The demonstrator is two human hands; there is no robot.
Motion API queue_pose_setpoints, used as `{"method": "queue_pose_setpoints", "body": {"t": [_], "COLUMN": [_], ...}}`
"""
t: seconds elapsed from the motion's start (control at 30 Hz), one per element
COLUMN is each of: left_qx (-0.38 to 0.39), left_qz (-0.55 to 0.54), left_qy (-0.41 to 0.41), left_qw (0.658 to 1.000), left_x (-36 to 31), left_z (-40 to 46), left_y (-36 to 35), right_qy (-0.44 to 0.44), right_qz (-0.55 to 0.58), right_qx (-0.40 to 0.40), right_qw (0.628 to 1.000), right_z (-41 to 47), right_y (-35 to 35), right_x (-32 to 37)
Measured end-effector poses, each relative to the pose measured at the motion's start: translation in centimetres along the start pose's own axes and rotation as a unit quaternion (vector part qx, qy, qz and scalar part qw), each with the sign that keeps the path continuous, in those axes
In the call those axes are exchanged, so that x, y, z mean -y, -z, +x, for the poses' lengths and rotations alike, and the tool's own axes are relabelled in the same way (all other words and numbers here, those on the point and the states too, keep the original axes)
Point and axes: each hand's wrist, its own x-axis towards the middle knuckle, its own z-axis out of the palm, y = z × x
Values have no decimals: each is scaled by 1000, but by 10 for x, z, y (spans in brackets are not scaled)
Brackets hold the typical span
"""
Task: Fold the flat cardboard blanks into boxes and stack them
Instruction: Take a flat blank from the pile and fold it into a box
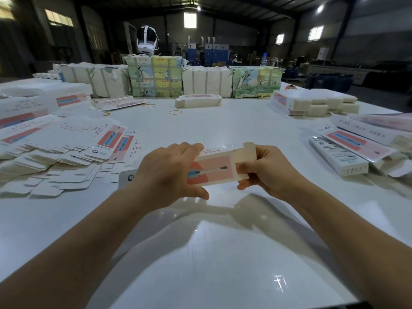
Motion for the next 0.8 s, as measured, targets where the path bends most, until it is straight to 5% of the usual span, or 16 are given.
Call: {"method": "queue_pose_setpoints", "body": {"t": [0.1,0.17,0.27,0.37,0.5,0.7,0.8], "left_qx": [-17,-28,-28,-34,-9,19,42], "left_qz": [-54,-81,-113,-123,-126,-188,-203], "left_qy": [54,90,132,141,125,95,68], "left_qw": [997,992,984,982,984,977,976], "left_x": [5,10,16,15,8,7,6], "left_z": [1,1,1,2,2,2,1], "left_y": [1,1,3,3,1,2,3], "right_qy": [19,88,225,289,275,355,373], "right_qz": [76,105,-43,-189,-214,-344,-351], "right_qx": [-26,-125,-250,-209,-165,-198,-136], "right_qw": [997,983,941,915,923,846,848], "right_z": [1,0,-7,-11,-13,-18,-19], "right_y": [-4,-5,-10,-25,-35,-31,-28], "right_x": [0,0,-5,-13,-19,-11,-9]}}
